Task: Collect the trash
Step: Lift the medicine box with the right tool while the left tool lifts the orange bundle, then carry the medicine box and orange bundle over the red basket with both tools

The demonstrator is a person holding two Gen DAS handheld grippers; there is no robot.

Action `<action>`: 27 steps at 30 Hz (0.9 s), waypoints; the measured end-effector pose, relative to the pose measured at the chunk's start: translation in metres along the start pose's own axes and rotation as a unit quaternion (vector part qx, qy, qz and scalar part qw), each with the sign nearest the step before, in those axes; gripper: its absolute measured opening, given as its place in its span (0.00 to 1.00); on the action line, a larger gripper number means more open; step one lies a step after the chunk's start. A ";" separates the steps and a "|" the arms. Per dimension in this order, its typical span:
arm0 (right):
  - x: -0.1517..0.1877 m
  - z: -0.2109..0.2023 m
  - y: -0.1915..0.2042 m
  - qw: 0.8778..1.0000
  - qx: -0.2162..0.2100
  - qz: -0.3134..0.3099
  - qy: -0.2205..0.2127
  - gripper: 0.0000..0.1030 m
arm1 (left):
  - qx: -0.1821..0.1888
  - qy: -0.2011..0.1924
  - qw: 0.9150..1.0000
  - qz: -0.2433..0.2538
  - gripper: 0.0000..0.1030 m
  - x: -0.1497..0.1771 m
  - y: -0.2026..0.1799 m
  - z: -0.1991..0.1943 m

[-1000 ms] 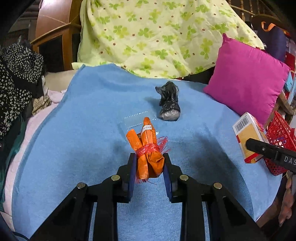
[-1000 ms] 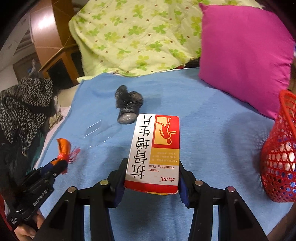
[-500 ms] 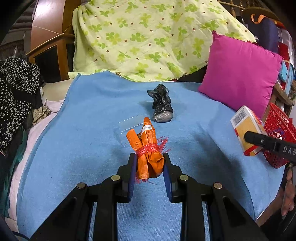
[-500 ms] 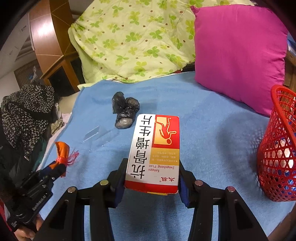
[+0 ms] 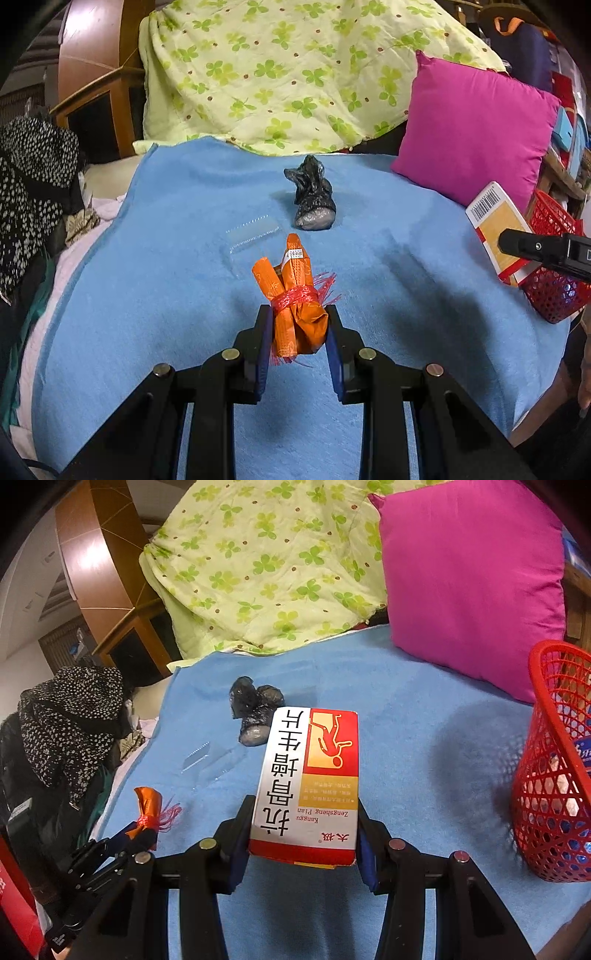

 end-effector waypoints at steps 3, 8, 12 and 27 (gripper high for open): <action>0.000 -0.002 -0.004 1.000 0.003 0.000 0.004 0.49 | -0.003 0.006 1.000 -0.010 0.28 0.001 -0.003 -0.003; -0.004 -0.014 -0.014 1.000 0.003 -0.006 -0.006 0.49 | -0.004 0.009 1.000 -0.019 0.28 0.001 -0.016 -0.016; -0.008 -0.028 -0.021 1.000 -0.002 -0.009 -0.025 0.49 | 0.012 0.011 1.000 -0.026 0.28 -0.004 -0.033 -0.027; -0.023 -0.081 -0.032 0.993 -0.019 0.008 -0.112 0.49 | 0.028 -0.033 0.999 0.007 0.28 -0.043 -0.073 -0.074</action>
Point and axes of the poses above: each gripper's, at about its wrist camera, not at the fingertips, and z roughly the way its jaws point, y to its left, x to its underside, the point moved 2 cm from there along z, roughly the way its jaws point, and after that the axes turned 12 degrees about -y, right-handed, at the moved point
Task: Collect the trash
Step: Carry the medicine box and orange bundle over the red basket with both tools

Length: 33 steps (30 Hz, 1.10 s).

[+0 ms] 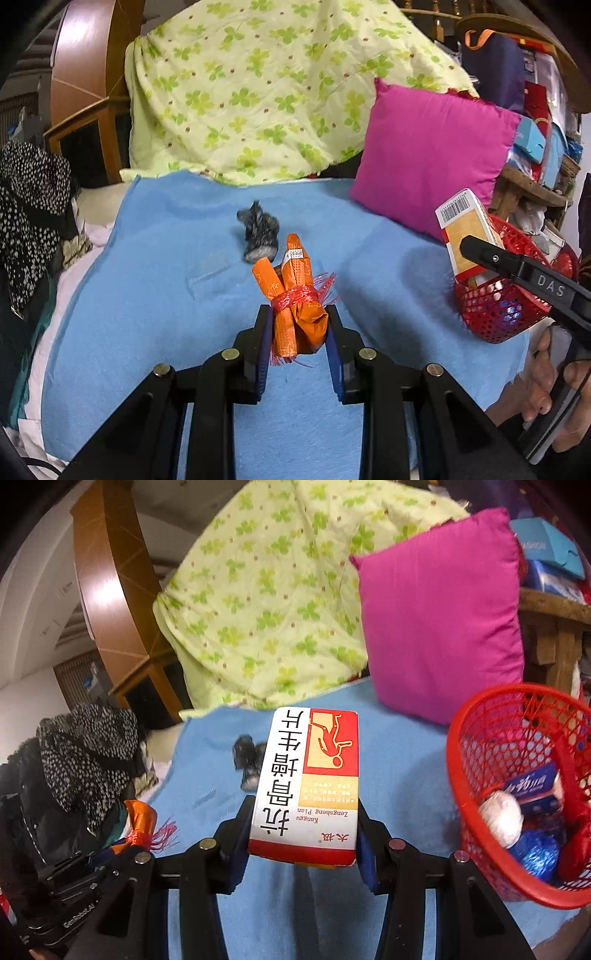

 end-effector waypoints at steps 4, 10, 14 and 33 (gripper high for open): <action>-0.005 -0.013 0.003 1.000 0.003 -0.016 -0.026 0.49 | 0.004 -0.007 1.000 0.002 0.28 -0.007 -0.006 -0.007; -0.011 -0.028 0.000 0.998 0.002 -0.016 -0.055 0.49 | -0.002 -0.013 1.000 0.017 0.28 -0.017 -0.013 -0.009; -0.016 -0.034 -0.006 0.998 0.008 -0.014 -0.067 0.49 | -0.008 -0.020 0.999 0.032 0.28 -0.023 -0.022 -0.011; -0.029 -0.071 -0.060 0.993 0.059 -0.007 -0.106 0.49 | 0.020 -0.033 0.996 0.076 0.28 -0.038 -0.074 -0.002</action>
Point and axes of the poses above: each gripper's, at about its wrist camera, not at the fingertips, and z roughly the way its jaws point, y to its left, x to its underside, the point moved 2 cm from there along z, roughly the way its jaws point, and after that the axes turned 12 degrees about -y, right-handed, at the moved point
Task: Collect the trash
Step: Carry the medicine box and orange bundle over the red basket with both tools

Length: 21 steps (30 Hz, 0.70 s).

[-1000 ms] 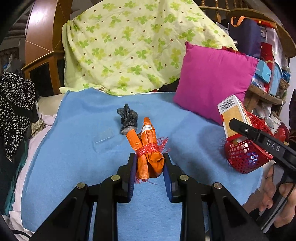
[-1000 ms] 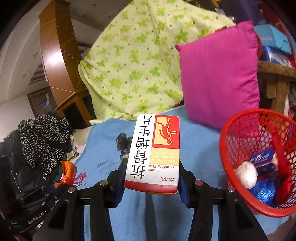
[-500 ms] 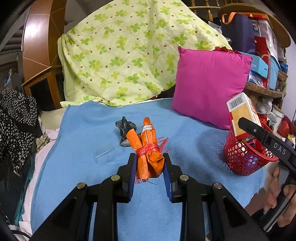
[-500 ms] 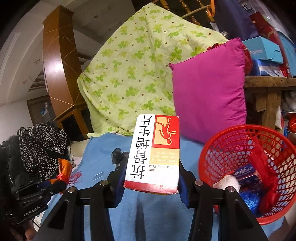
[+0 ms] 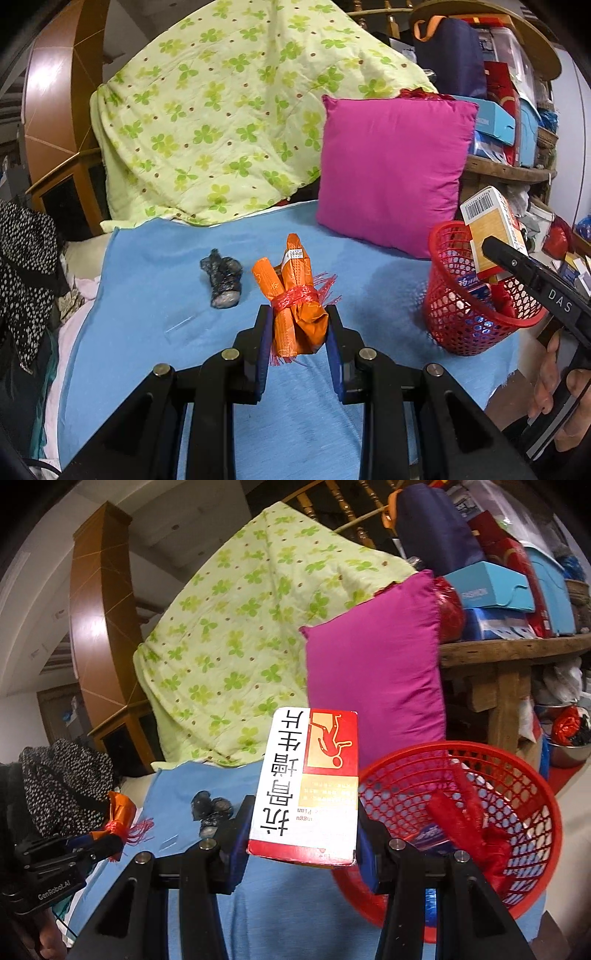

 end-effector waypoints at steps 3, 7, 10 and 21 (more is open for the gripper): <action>-0.003 -0.002 -0.009 1.000 0.007 0.007 -0.003 0.49 | 0.008 -0.002 1.000 0.007 0.28 -0.004 -0.010 0.002; -0.005 -0.004 -0.020 1.000 0.016 0.016 -0.006 0.49 | 0.016 -0.006 1.000 0.016 0.28 -0.011 -0.021 0.005; -0.007 -0.007 -0.028 0.999 0.022 0.023 -0.009 0.49 | 0.022 -0.009 0.999 0.025 0.28 -0.015 -0.030 0.007; -0.014 -0.020 -0.054 0.998 0.043 0.043 -0.024 0.50 | 0.044 -0.016 0.997 0.059 0.28 -0.031 -0.064 0.015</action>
Point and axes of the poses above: each gripper's, at about its wrist camera, not at the fingertips, and z roughly the way its jaws point, y to its left, x to its underside, the point moved 2 cm from there along z, roughly the way its jaws point, and after that the axes turned 12 degrees about -y, right-handed, at the moved point
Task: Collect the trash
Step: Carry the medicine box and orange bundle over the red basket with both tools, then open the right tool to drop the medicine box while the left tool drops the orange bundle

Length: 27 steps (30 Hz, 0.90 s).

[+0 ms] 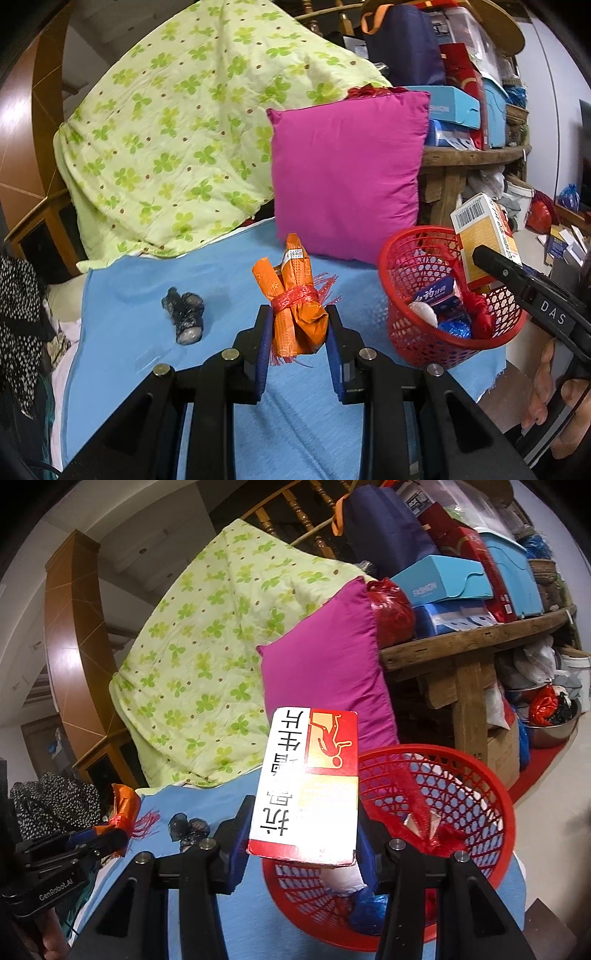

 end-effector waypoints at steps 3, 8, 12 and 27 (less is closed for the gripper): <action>-0.001 -0.004 -0.007 1.000 0.011 -0.005 -0.005 0.50 | 0.006 -0.003 1.000 0.008 0.28 -0.007 -0.008 0.004; -0.005 -0.009 -0.020 1.000 0.026 -0.004 -0.011 0.50 | 0.014 -0.012 1.000 0.020 0.28 -0.019 -0.023 0.010; -0.006 -0.012 -0.029 0.999 0.036 0.000 -0.014 0.50 | 0.022 -0.017 0.999 0.026 0.28 -0.025 -0.034 0.014; -0.014 -0.020 -0.061 0.997 0.064 0.032 -0.028 0.50 | 0.095 -0.026 0.995 0.009 0.28 -0.045 -0.076 0.040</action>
Point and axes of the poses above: each gripper's, at about its wrist camera, not at the fingertips, and z roughly the way its jaws point, y to its left, x to its underside, the point moved 2 cm from there along z, roughly the way its jaws point, and after that the axes turned 12 degrees about -y, right-handed, at the moved point
